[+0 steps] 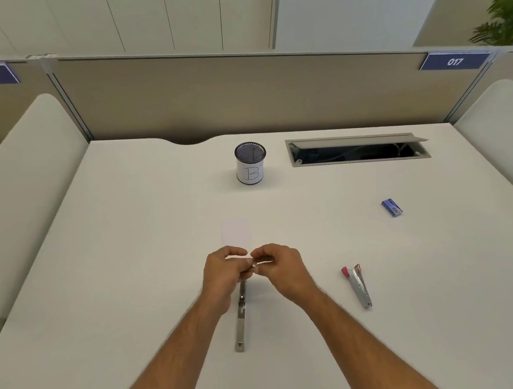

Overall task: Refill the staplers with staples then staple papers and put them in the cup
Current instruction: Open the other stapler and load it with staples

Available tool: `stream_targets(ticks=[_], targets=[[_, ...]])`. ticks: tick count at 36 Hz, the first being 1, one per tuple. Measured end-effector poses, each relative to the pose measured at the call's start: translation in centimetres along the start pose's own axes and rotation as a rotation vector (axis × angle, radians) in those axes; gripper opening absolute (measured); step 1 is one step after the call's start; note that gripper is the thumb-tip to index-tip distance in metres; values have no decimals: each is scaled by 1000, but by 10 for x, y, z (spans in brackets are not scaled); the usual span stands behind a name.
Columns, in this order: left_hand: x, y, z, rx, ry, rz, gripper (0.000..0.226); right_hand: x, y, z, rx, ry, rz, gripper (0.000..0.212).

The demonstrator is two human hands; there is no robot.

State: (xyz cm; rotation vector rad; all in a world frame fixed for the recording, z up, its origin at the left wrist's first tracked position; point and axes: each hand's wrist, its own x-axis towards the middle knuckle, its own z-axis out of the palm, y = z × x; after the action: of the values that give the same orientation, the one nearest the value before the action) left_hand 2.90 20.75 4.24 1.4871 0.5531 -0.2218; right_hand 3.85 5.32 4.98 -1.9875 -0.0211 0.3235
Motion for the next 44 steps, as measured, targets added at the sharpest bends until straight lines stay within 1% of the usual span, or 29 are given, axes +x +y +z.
stream_targets(ticks=[6,9,16,20,22,25,30,33,39,44], targets=[[3,0,-5,17,-15,-22,24,1,1,8,-249,28,-121,14],[4,0,-7,39,-8,-26,24,3,2,8,-340,10,-160,15],[6,-3,-17,67,-31,-60,22,6,8,15,-375,-25,-180,15],[9,-5,-26,247,46,-27,17,6,17,21,-421,-48,-139,19],[9,-9,-32,363,51,-9,14,4,21,25,-453,-78,-116,19],[8,-14,-42,516,-37,-12,14,1,28,31,-483,-107,-87,17],[4,-20,-50,652,-238,-75,23,-1,32,37,-461,-106,-63,16],[4,-27,-48,733,-282,-56,29,1,32,39,-447,-97,-57,17],[7,-40,-38,883,-229,47,29,4,32,42,-478,-98,-53,19],[7,-45,-36,931,-197,88,32,6,31,44,-490,-107,-63,18]])
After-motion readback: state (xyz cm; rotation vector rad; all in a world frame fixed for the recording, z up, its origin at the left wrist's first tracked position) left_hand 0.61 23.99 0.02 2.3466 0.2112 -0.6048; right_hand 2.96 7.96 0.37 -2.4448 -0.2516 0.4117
